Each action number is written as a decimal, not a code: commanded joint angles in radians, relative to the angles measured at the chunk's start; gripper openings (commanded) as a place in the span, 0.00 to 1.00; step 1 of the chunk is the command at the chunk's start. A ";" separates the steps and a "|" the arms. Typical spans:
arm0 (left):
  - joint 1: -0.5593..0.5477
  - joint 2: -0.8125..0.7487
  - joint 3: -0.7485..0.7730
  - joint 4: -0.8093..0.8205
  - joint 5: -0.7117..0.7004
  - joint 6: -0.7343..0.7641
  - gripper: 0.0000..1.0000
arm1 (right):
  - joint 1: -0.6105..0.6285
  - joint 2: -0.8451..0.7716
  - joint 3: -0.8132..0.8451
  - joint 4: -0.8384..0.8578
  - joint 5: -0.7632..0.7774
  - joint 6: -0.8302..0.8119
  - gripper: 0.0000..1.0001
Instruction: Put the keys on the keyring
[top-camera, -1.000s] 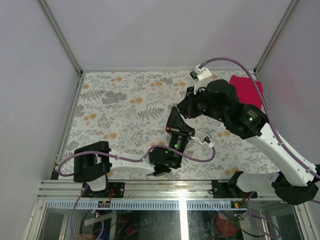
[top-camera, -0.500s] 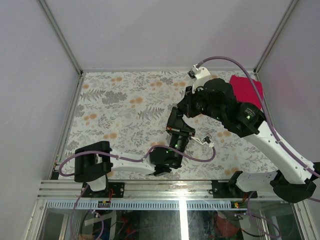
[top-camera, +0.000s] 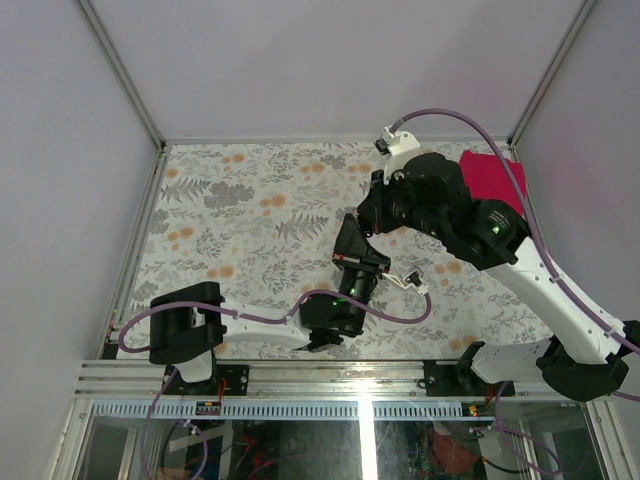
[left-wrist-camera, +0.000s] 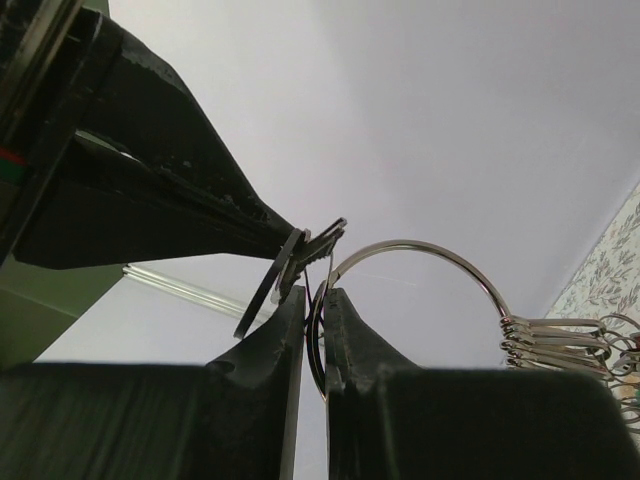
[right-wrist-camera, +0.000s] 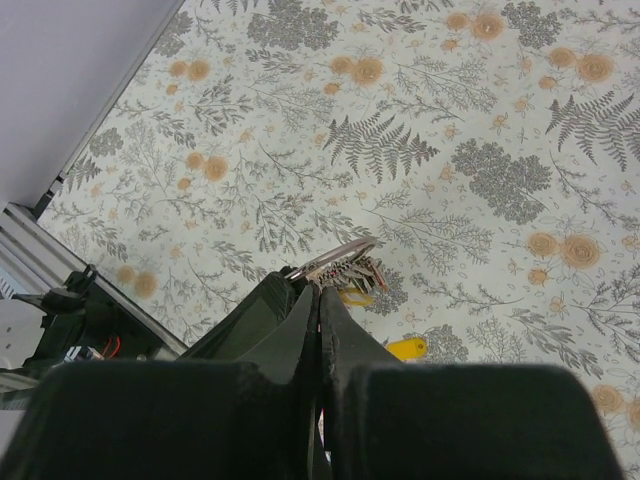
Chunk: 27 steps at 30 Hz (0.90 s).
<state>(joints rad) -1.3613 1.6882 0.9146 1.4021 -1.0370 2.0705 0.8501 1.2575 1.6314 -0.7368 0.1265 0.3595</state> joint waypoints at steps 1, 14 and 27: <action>-0.001 -0.007 0.040 0.109 0.024 0.132 0.00 | -0.002 0.018 0.048 -0.042 0.077 -0.003 0.00; 0.001 -0.007 0.045 0.117 0.024 0.138 0.00 | 0.000 0.037 0.079 -0.091 0.087 0.007 0.00; 0.000 -0.009 0.043 0.133 0.025 0.134 0.00 | -0.001 -0.048 0.021 -0.005 0.060 0.009 0.00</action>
<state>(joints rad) -1.3613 1.6886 0.9199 1.4033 -1.0359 2.0727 0.8501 1.2495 1.6501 -0.7937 0.1669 0.3676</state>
